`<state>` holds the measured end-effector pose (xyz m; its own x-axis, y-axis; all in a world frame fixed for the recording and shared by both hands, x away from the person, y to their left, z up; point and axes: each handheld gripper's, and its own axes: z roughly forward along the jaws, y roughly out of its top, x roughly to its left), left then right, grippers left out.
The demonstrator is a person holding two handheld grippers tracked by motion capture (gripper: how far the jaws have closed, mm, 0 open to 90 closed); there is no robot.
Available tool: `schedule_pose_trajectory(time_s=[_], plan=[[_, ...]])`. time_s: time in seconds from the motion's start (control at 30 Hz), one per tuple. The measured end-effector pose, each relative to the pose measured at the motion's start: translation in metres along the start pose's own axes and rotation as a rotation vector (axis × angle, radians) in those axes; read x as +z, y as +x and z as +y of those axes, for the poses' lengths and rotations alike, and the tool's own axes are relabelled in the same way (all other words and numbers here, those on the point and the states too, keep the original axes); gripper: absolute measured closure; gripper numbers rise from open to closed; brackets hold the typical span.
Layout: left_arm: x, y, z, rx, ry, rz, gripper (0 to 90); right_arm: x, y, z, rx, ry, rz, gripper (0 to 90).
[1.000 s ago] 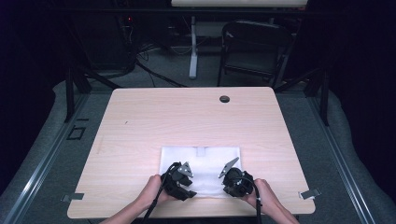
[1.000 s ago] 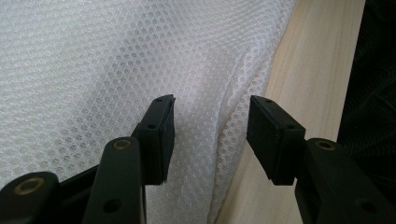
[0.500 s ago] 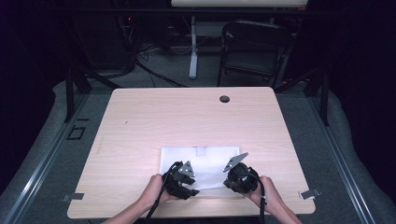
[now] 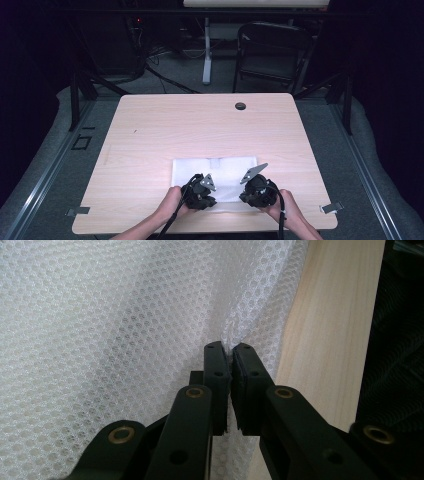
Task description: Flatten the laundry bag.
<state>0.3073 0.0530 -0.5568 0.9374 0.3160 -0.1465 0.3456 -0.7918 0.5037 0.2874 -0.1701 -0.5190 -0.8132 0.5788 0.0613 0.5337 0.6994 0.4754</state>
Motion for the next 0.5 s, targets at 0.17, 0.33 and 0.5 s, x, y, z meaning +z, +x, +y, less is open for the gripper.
schedule_pose_trajectory(time_s=[0.17,0.33,0.5], plan=[[0.001,0.004,0.002,-0.027,-0.001,-0.015,86.1,-0.008,-0.001,-0.003,0.004,-0.035,-0.010,79.7],[0.002,0.003,0.004,-0.031,-0.009,-0.006,86.2,-0.009,0.006,-0.004,-0.030,-0.060,0.010,89.2],[0.000,0.002,0.004,-0.032,-0.014,0.000,86.3,0.004,0.016,-0.002,-0.058,-0.015,0.021,90.0]])
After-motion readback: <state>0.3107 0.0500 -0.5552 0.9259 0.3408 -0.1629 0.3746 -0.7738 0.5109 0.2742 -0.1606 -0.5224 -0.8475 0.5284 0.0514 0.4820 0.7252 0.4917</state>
